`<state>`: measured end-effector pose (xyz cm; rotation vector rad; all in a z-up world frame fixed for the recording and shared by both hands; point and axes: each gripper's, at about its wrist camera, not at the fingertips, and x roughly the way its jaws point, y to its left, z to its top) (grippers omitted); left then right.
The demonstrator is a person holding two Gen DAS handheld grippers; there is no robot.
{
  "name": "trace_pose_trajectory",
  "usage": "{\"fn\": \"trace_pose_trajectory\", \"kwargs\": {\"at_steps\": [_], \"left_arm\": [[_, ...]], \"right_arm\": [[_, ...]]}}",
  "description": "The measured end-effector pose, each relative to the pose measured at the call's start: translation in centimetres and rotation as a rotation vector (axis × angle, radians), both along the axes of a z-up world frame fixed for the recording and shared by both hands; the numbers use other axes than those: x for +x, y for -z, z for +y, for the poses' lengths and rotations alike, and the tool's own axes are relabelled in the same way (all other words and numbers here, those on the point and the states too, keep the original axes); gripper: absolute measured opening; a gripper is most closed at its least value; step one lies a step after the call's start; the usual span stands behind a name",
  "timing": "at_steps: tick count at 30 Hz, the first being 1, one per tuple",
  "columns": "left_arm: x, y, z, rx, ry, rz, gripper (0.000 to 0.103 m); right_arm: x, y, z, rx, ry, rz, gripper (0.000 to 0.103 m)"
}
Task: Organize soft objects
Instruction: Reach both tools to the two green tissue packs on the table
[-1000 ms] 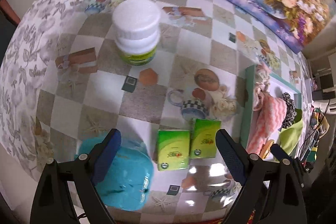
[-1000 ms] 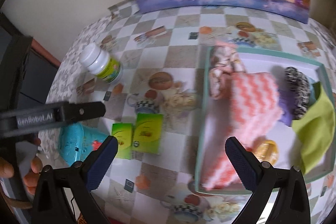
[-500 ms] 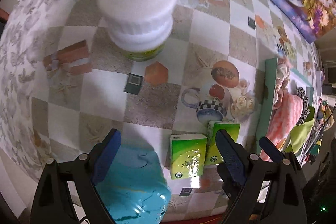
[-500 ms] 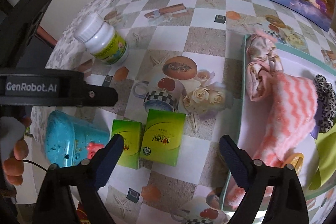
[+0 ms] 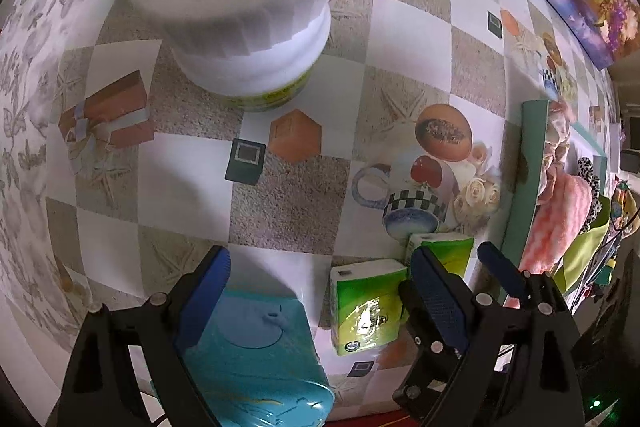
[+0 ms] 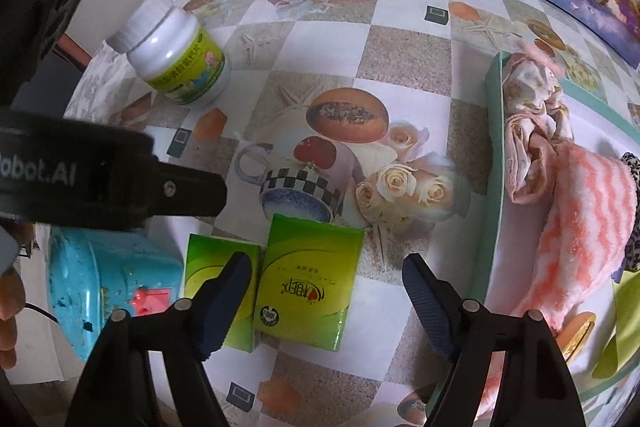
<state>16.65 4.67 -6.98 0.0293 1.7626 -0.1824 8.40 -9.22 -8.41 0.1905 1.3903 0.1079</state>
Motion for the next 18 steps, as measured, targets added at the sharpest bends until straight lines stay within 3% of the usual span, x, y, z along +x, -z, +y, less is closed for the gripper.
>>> {"fn": "trace_pose_trajectory", "kwargs": {"at_steps": [10, 15, 18], "left_arm": [[-0.7, 0.7, -1.9, 0.003, 0.023, 0.012, 0.092], [-0.7, 0.5, -2.8, 0.030, 0.049, 0.007, 0.092], [-0.9, -0.2, -3.6, 0.037, 0.052, -0.001, 0.092]], "right_arm": [[-0.5, 0.2, -0.9, -0.021, -0.007, 0.009, 0.075], [-0.8, 0.1, -0.6, -0.005, -0.021, 0.007, 0.063], [-1.3, -0.1, -0.7, -0.004, -0.014, 0.011, 0.062]]}}
